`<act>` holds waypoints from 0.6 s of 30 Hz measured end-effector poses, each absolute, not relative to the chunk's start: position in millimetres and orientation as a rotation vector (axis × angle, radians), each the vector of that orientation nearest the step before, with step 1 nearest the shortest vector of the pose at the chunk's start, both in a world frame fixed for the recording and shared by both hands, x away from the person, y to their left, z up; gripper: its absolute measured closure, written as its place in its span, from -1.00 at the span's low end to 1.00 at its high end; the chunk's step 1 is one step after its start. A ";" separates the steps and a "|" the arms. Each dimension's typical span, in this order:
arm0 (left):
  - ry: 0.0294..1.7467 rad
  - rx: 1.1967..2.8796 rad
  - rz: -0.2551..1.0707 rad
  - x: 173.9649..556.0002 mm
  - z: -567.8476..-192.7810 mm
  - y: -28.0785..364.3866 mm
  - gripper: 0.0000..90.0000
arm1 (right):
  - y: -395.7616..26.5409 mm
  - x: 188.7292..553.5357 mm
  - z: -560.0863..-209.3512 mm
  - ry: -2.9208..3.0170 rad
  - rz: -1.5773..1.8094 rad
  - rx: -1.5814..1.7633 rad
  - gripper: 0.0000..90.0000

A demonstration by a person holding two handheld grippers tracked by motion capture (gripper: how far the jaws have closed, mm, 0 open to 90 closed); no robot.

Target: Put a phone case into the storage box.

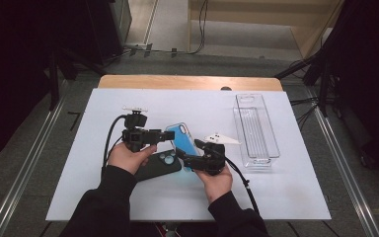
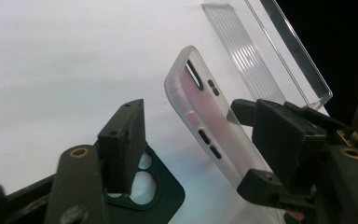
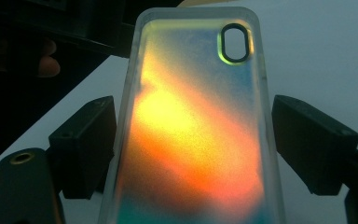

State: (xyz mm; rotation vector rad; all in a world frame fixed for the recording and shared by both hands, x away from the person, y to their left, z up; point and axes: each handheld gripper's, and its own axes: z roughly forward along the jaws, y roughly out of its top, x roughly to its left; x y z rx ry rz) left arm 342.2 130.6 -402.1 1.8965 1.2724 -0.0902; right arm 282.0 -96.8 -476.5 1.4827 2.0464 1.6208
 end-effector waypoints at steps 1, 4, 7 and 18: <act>1.271 1.892 -0.088 342.8 -403.0 129.6 -0.20 | -95.9 281.8 -476.9 2.042 1.630 1.490 -0.67; 1.278 1.895 -0.094 343.8 -404.9 127.0 -0.15 | -93.0 280.5 -478.2 2.032 1.643 1.488 -0.67; 1.286 1.886 -0.101 344.7 -407.0 125.5 -0.08 | -90.8 278.3 -479.0 2.007 1.651 1.481 -0.67; 1.322 1.815 -0.200 346.8 -418.1 124.7 0.48 | -87.8 276.3 -482.0 1.979 1.720 1.481 -0.67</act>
